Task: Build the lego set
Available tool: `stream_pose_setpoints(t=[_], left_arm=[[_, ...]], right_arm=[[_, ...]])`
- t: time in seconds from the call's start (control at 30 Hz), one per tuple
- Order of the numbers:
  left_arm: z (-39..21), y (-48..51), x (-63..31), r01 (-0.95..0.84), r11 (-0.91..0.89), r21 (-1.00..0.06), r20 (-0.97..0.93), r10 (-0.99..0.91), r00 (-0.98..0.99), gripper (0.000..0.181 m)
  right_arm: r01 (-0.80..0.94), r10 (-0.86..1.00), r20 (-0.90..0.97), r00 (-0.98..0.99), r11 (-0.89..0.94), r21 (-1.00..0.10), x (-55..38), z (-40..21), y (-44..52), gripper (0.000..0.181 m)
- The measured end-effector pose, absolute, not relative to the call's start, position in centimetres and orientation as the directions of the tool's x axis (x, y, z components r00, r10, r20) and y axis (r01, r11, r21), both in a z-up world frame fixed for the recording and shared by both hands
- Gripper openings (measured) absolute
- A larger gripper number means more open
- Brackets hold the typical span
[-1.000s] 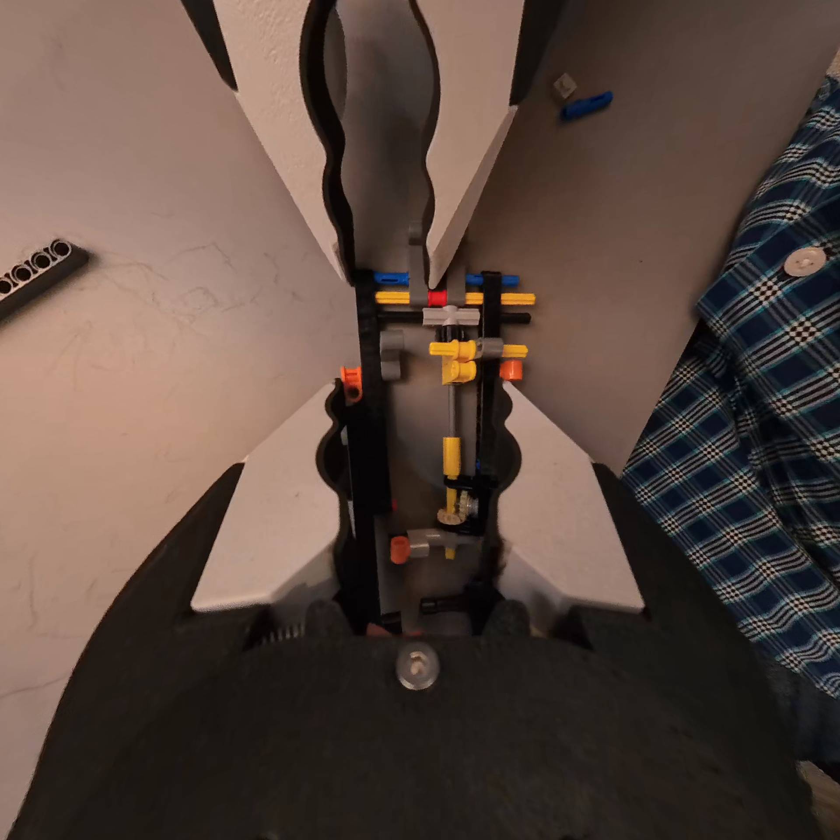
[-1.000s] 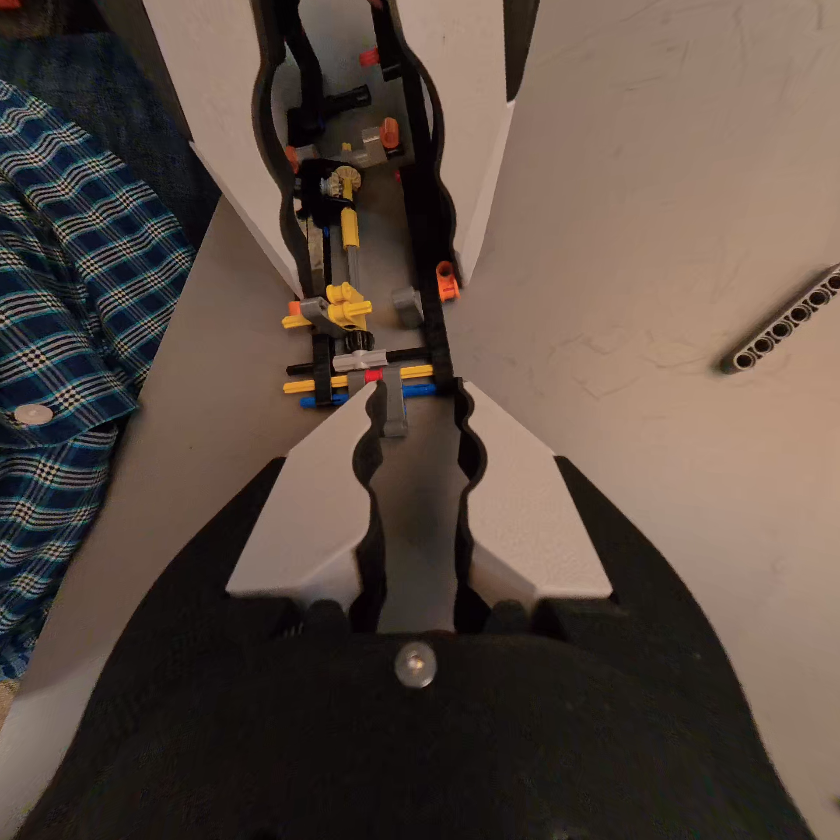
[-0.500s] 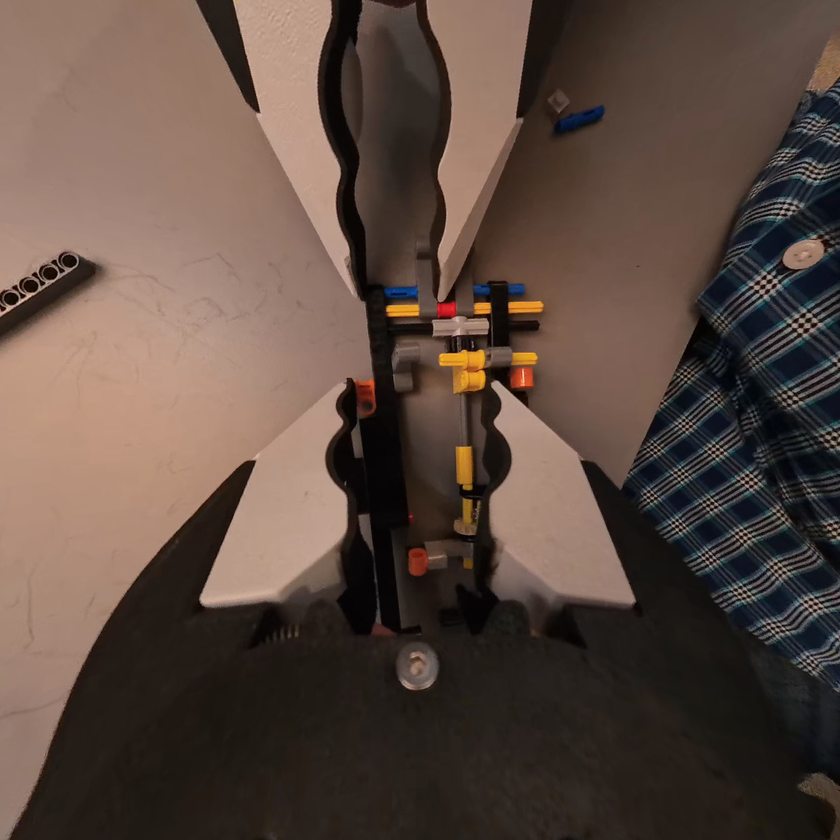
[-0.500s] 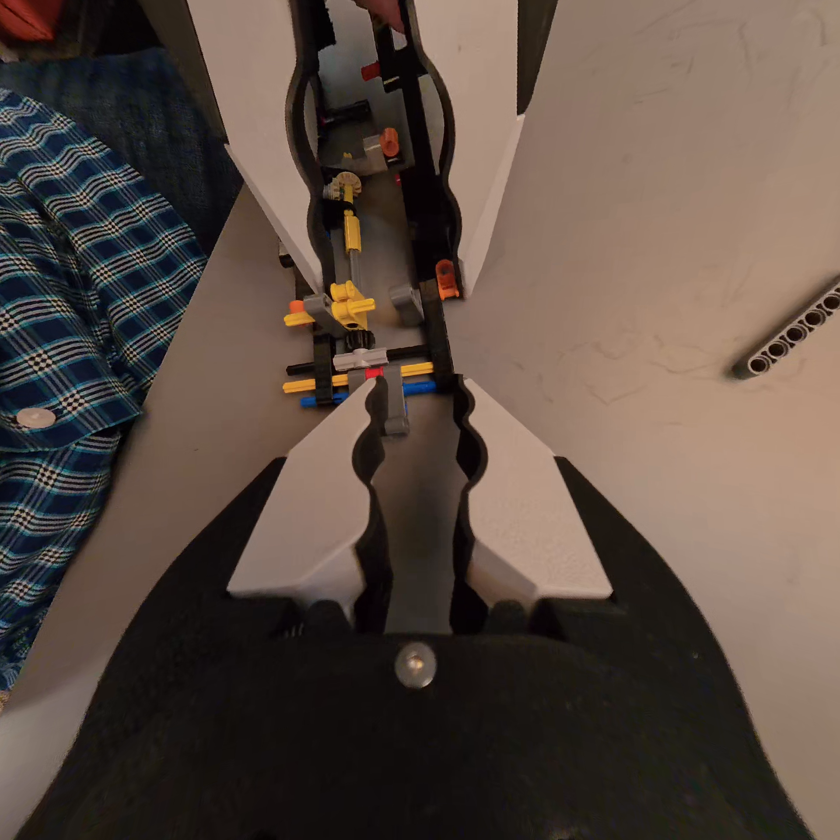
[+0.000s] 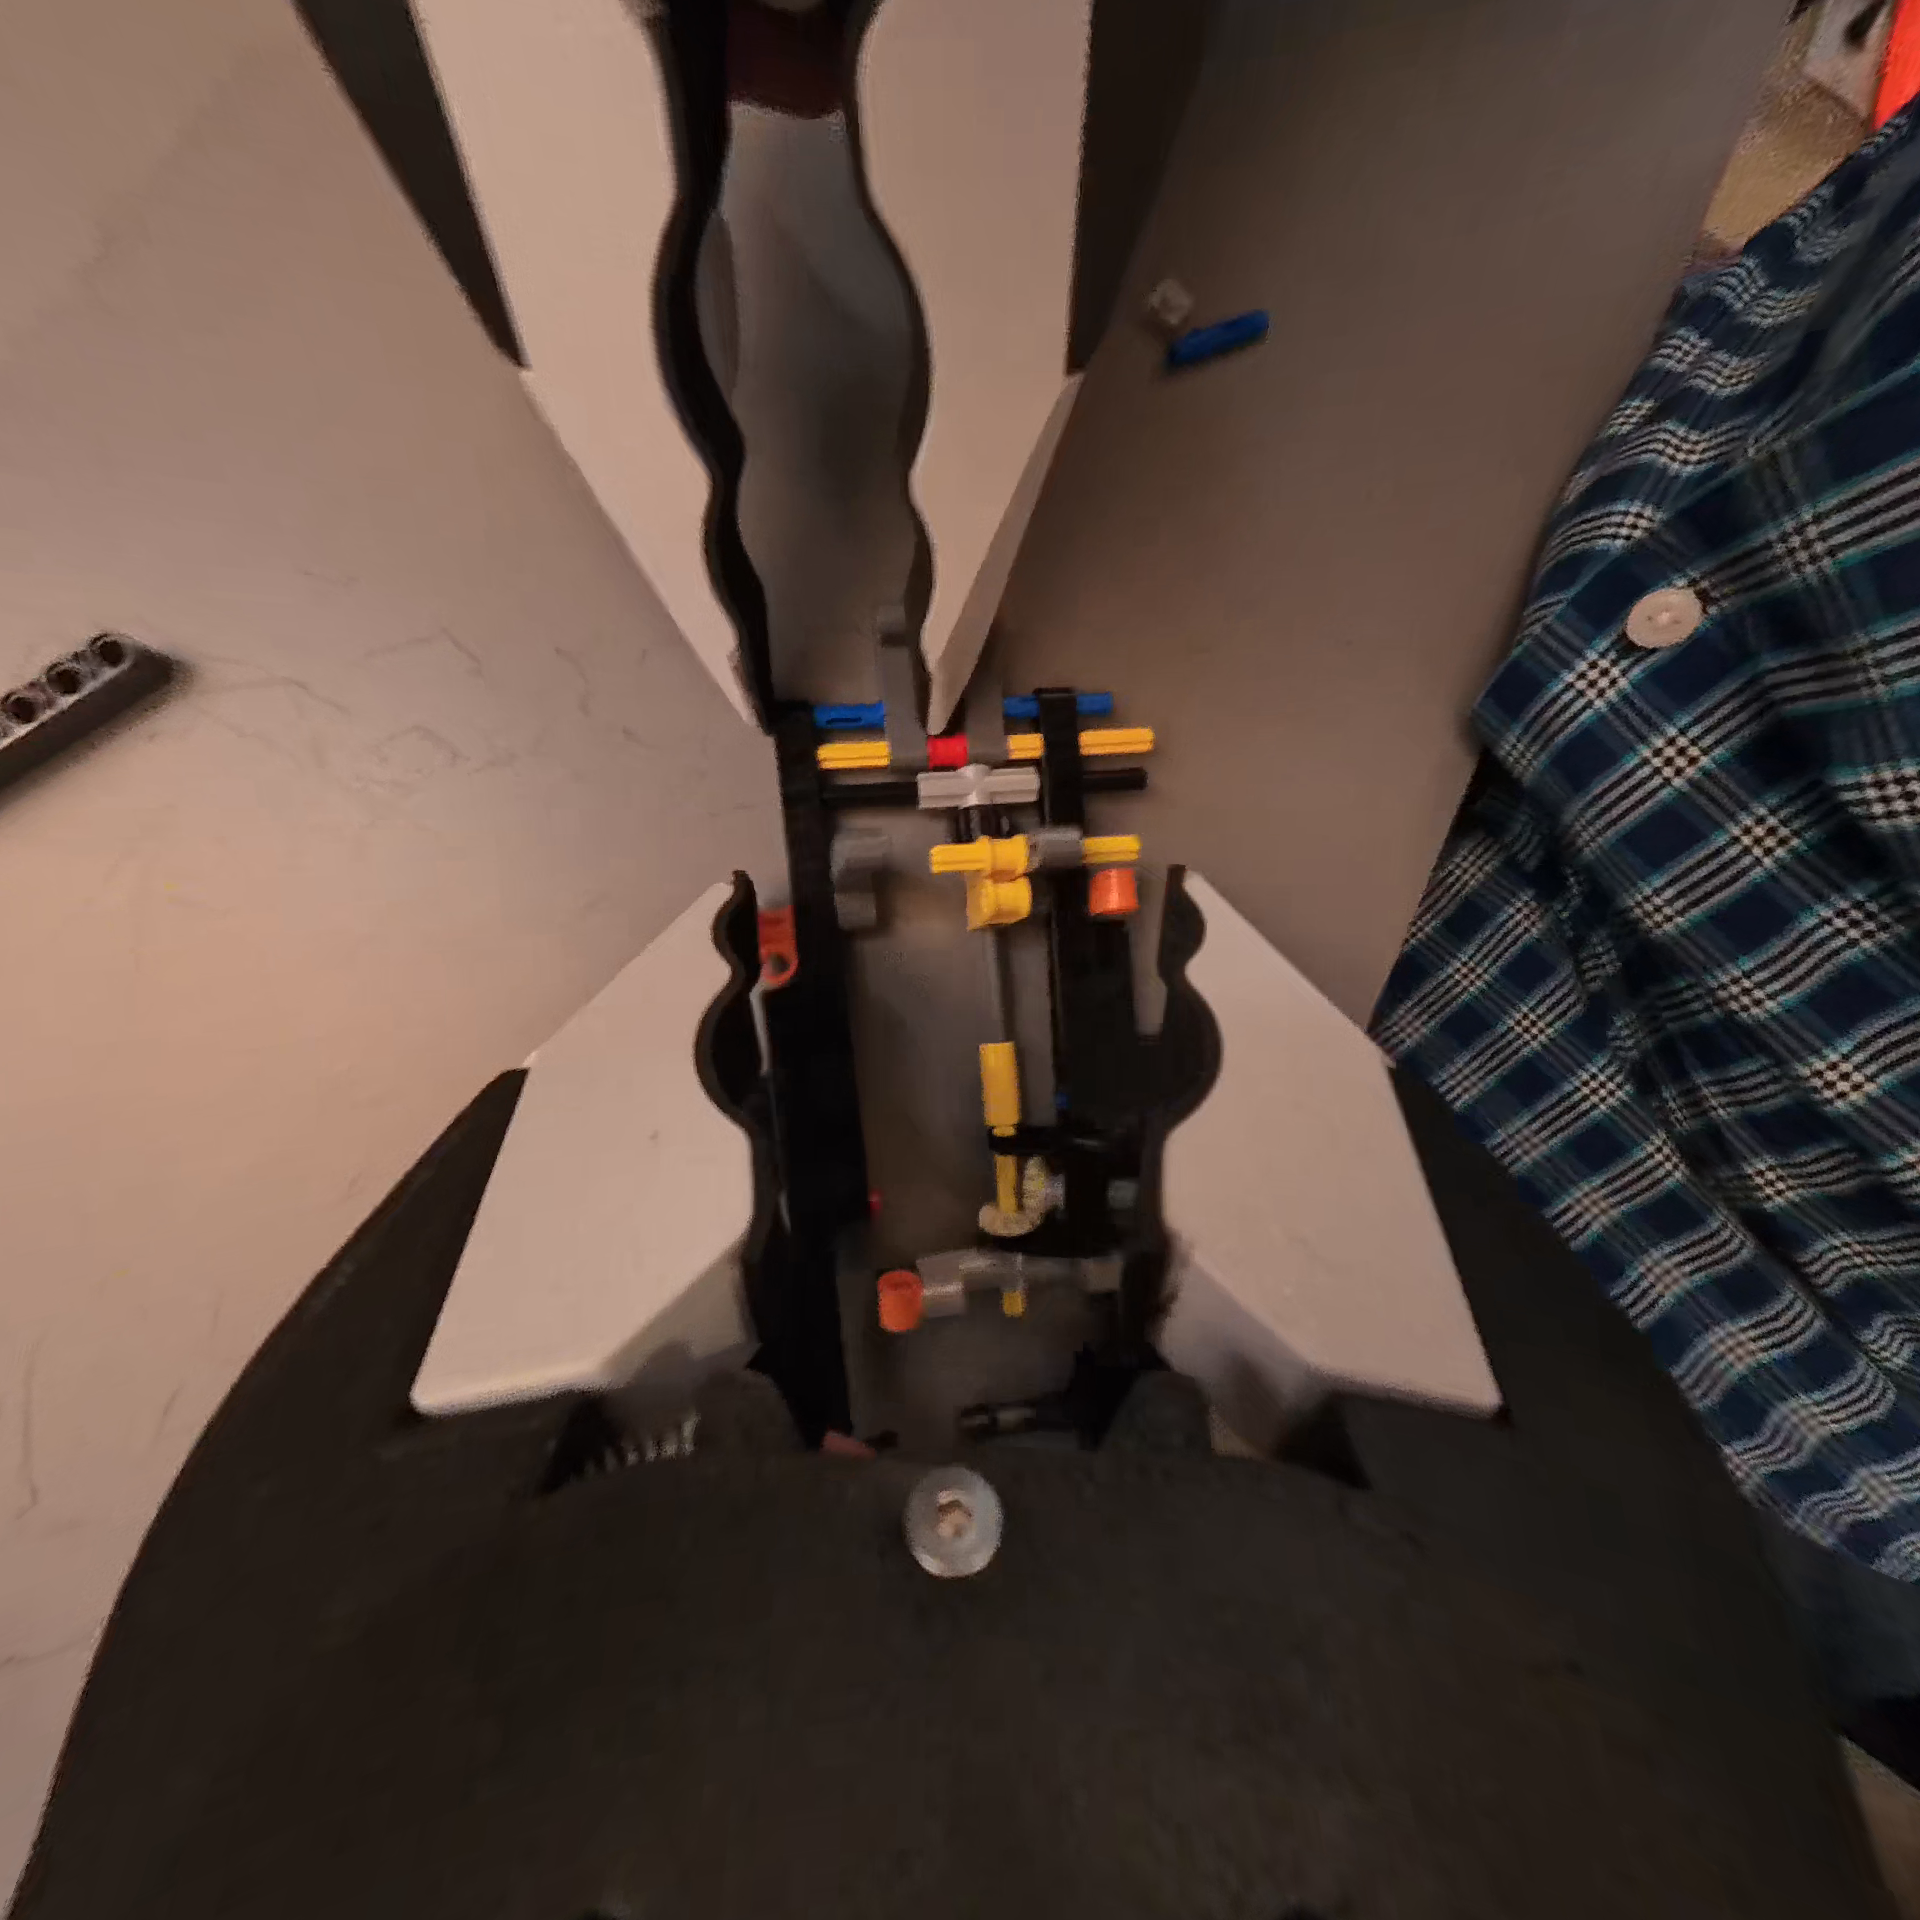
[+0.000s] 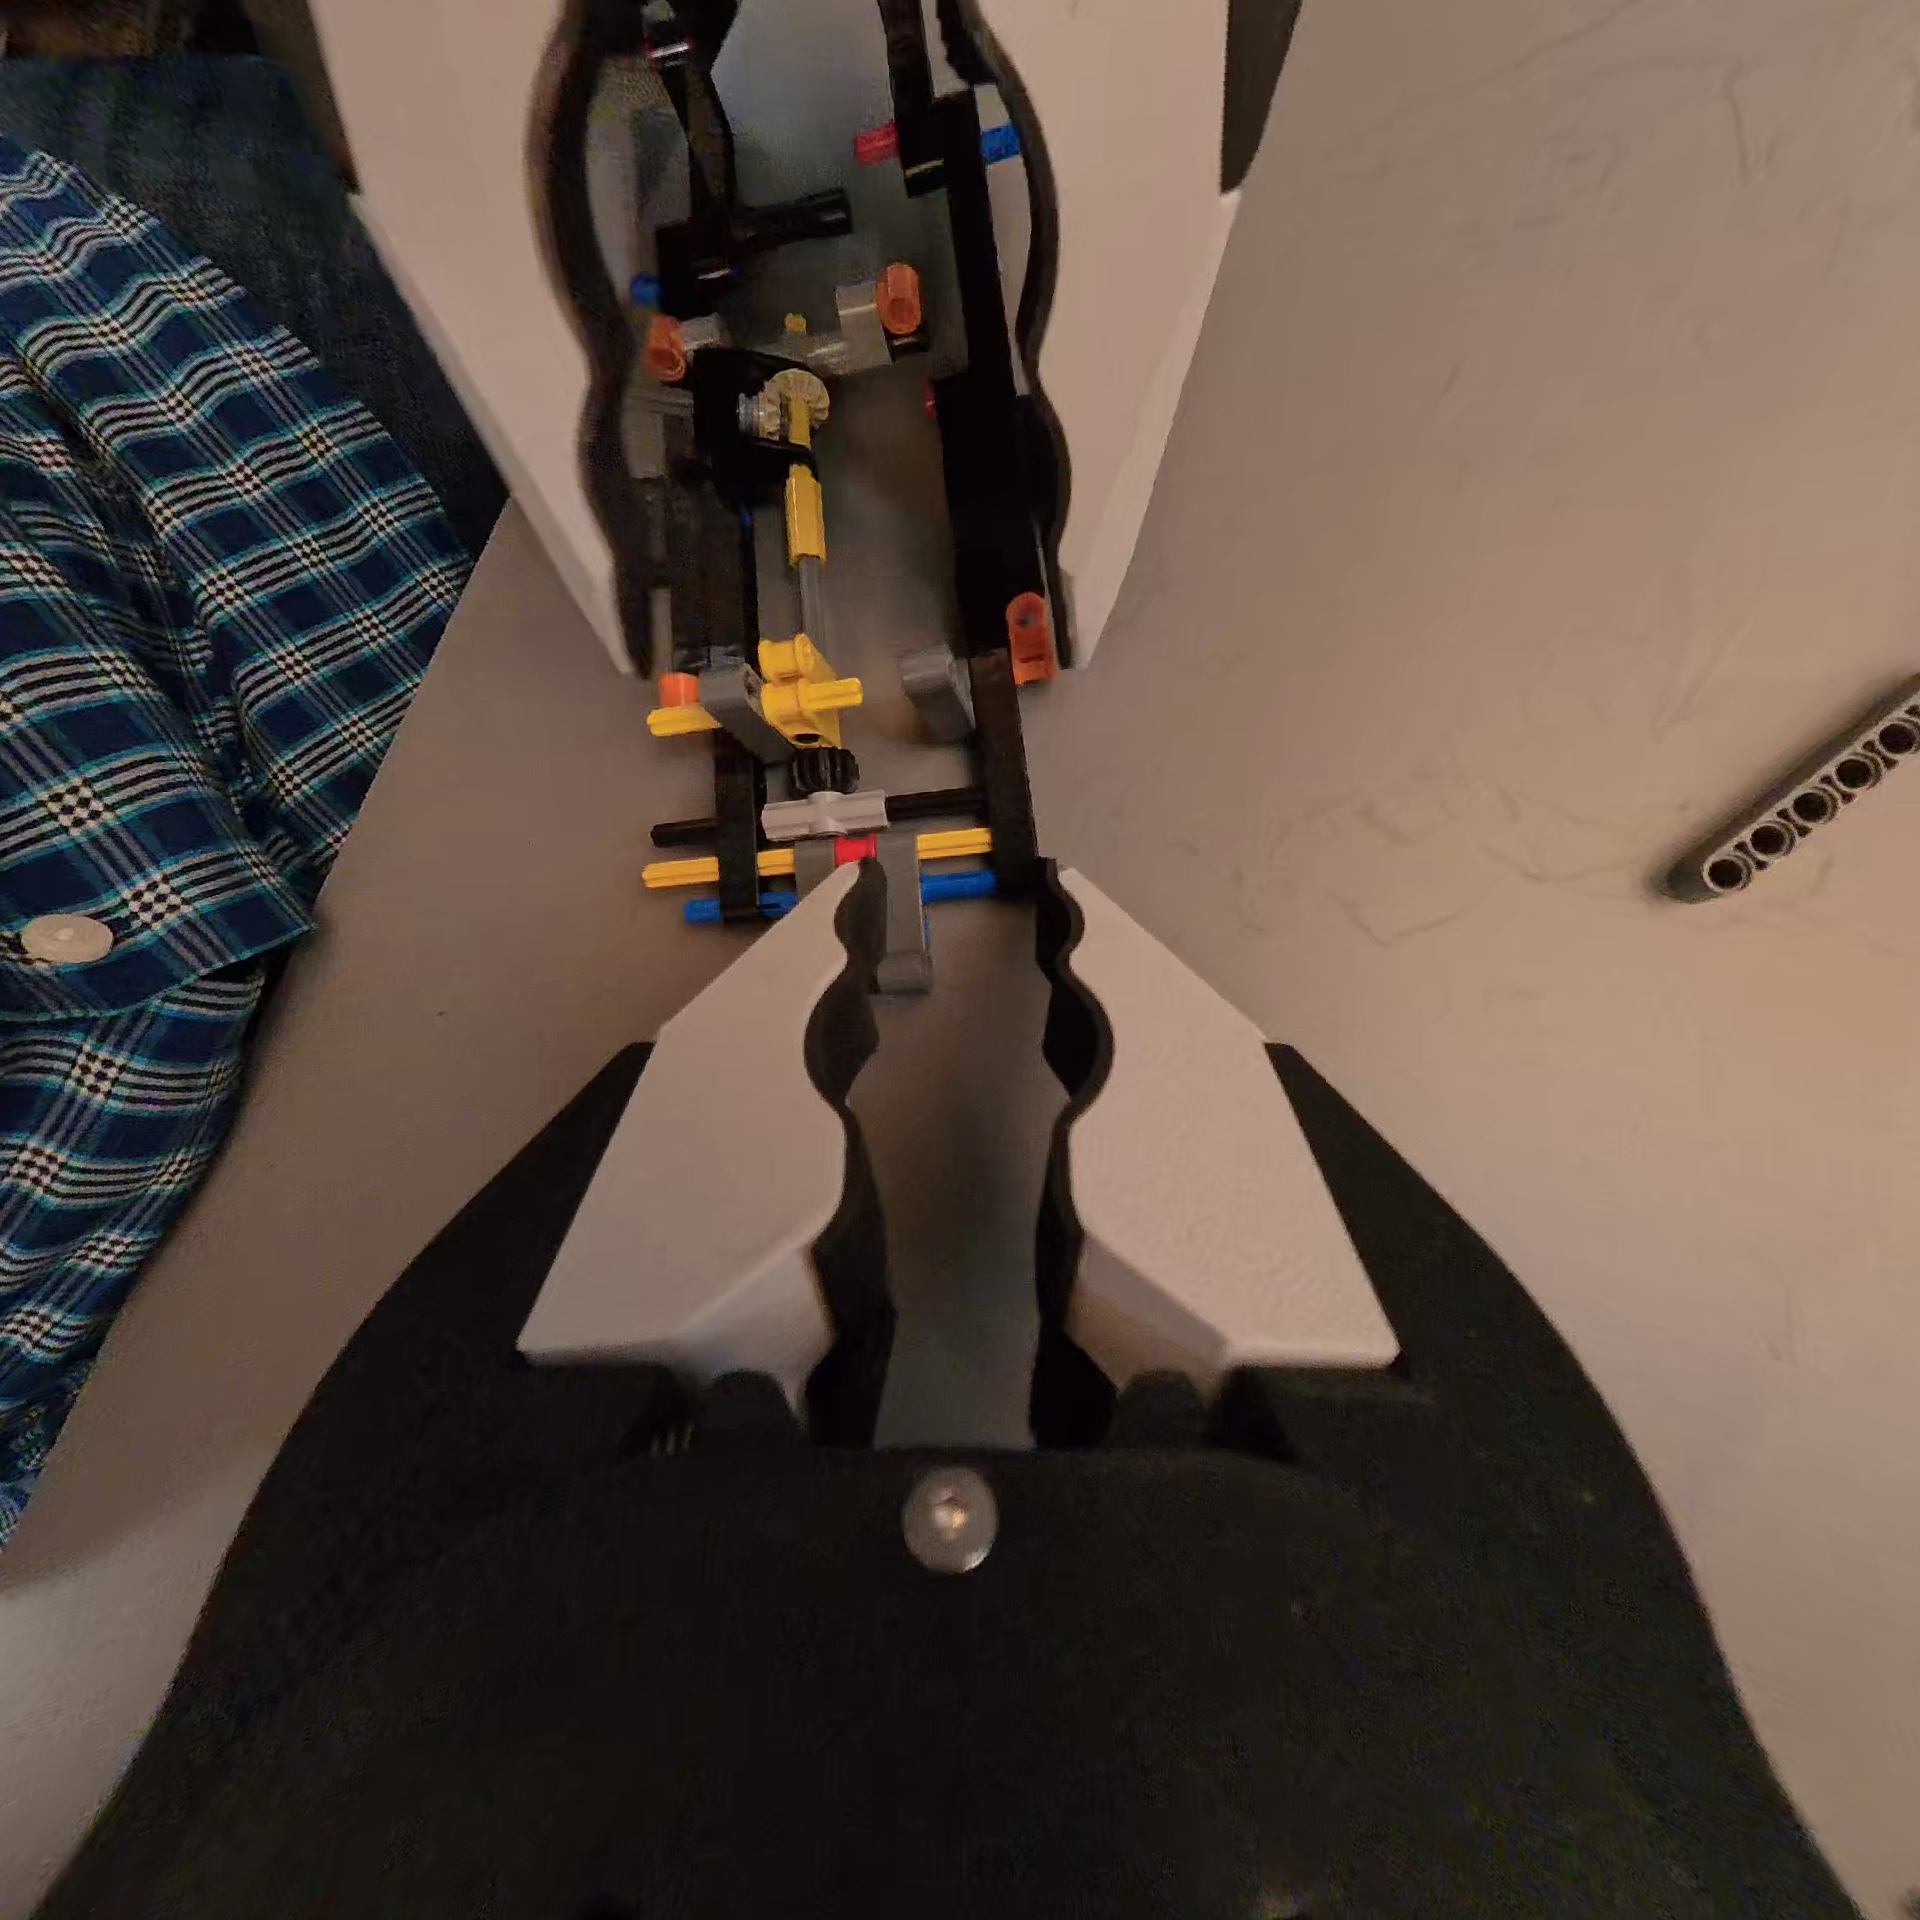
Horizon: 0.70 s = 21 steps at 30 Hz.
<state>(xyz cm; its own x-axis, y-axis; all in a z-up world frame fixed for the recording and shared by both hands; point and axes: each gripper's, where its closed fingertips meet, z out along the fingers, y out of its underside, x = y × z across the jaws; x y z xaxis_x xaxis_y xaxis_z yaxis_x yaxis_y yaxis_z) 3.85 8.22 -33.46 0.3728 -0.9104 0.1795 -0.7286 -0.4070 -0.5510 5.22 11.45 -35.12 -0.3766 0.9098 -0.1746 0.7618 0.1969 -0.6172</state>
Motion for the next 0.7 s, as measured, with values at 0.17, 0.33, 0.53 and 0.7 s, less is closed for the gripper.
stream_pose_setpoints(t=[0.17, 0.33, 0.53, 0.7], left_arm=[[-34.8, 8.4, 5.4, -0.767, -0.373, -0.523, 0.09, -0.919, 0.385, 0.082], [-35.0, 8.8, 5.8, -0.777, -0.357, -0.519, 0.027, -0.915, 0.402, 0.081], [-34.9, 8.6, 6.2, -0.774, -0.338, -0.535, 0.03, -0.924, 0.382, 0.075], [-34.9, 8.6, 6.3, -0.743, -0.344, -0.574, 0.047, -0.92, 0.389, 0.074]], right_arm=[[0.759, 0.911, -0.174, -0.374, 0.194, -0.622, 5.2, -35.1, 11.4, 0.028], [0.755, 0.912, -0.176, -0.371, 0.186, -0.629, 5.1, -35.1, 11.2, 0.028], [0.747, 0.911, -0.165, -0.379, 0.195, -0.635, 5.1, -35.1, 11.1, 0.028], [0.745, 0.906, -0.171, -0.386, 0.196, -0.638, 5.0, -35.1, 11.1, 0.028]])
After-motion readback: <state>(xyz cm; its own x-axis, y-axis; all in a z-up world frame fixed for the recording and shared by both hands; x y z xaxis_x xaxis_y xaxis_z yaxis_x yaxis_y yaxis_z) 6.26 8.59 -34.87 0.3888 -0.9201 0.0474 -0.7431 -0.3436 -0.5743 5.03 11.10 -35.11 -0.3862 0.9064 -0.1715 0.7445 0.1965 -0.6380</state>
